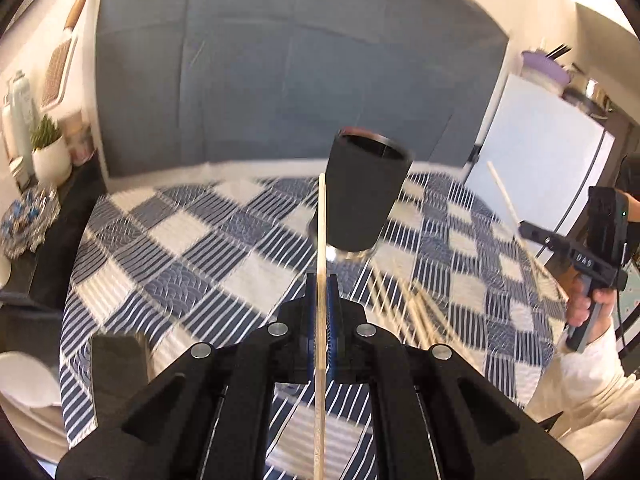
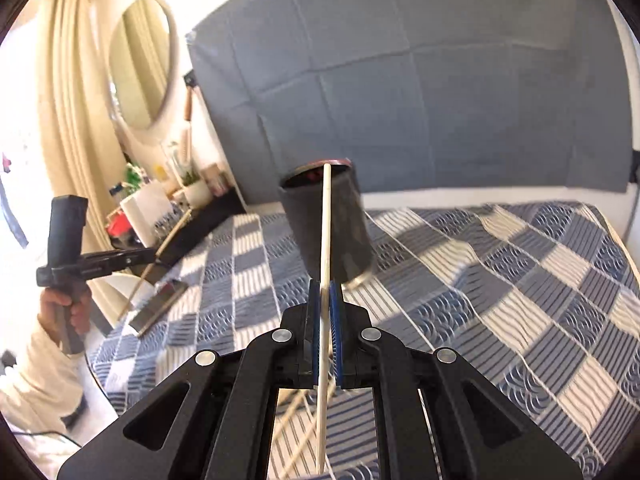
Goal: Organize utensils
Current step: 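Lift both held chopsticks upright and carry them above the black cup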
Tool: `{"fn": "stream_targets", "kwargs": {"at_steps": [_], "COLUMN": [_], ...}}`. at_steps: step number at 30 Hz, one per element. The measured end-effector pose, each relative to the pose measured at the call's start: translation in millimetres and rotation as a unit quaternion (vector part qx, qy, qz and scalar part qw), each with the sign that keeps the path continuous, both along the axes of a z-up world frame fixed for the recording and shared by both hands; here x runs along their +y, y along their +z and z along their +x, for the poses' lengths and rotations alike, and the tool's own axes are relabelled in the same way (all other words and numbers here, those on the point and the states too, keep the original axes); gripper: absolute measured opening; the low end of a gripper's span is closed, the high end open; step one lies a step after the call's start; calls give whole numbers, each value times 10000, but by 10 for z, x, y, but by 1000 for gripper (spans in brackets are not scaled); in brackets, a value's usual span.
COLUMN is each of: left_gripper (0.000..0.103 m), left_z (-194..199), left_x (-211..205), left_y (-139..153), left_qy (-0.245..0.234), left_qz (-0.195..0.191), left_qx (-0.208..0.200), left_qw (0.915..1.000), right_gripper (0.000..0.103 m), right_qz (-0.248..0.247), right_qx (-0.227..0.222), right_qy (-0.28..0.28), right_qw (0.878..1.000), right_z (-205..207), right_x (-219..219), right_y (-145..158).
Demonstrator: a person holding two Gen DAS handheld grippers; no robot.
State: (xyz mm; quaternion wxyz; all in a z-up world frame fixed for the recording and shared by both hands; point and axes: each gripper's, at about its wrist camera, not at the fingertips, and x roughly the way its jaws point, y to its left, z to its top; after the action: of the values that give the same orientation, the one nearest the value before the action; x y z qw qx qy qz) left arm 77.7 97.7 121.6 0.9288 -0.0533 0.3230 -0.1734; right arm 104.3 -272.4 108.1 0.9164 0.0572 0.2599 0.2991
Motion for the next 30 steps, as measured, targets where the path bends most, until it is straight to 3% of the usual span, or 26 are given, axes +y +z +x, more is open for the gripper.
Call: {"fn": "stream_targets", "kwargs": {"at_steps": [9,17,23,25,27,29,30], "left_gripper": [5,5,5,5,5,5,5], "left_z": [440,870,1114,1186,1281,1373,1418], "left_x": [-353,-499,-589,-616,-588,-579,-589], "left_y": [455,683,696,639,530,451,413], "left_qy": [-378,-512,-632,-615,-801,-771,-761], "left_qz": [-251,-748,-1317,-1496,-1993,-2156,-2159], "left_qx": [-1053,-1737,-2609,-2870,-3062,-3193,-3249], "left_qw": [9934,9806,9542,9442,9274,9196,9176], "right_gripper": [5,5,5,5,5,5,5], "right_qz": [301,894,1640,2085,2530,2895,2894], "right_qx": [-754,-1031,-1508,-1651,-1712,-1801,-1747], "right_qy": [194,387,293,303,327,119,18], "right_qw": [9965,9899,9744,9635,9516,9400,9412], "right_z": [428,904,1197,1289,1362,1445,1524], "right_x": [353,587,648,624,547,470,460], "right_y": [575,823,798,677,569,381,326]}}
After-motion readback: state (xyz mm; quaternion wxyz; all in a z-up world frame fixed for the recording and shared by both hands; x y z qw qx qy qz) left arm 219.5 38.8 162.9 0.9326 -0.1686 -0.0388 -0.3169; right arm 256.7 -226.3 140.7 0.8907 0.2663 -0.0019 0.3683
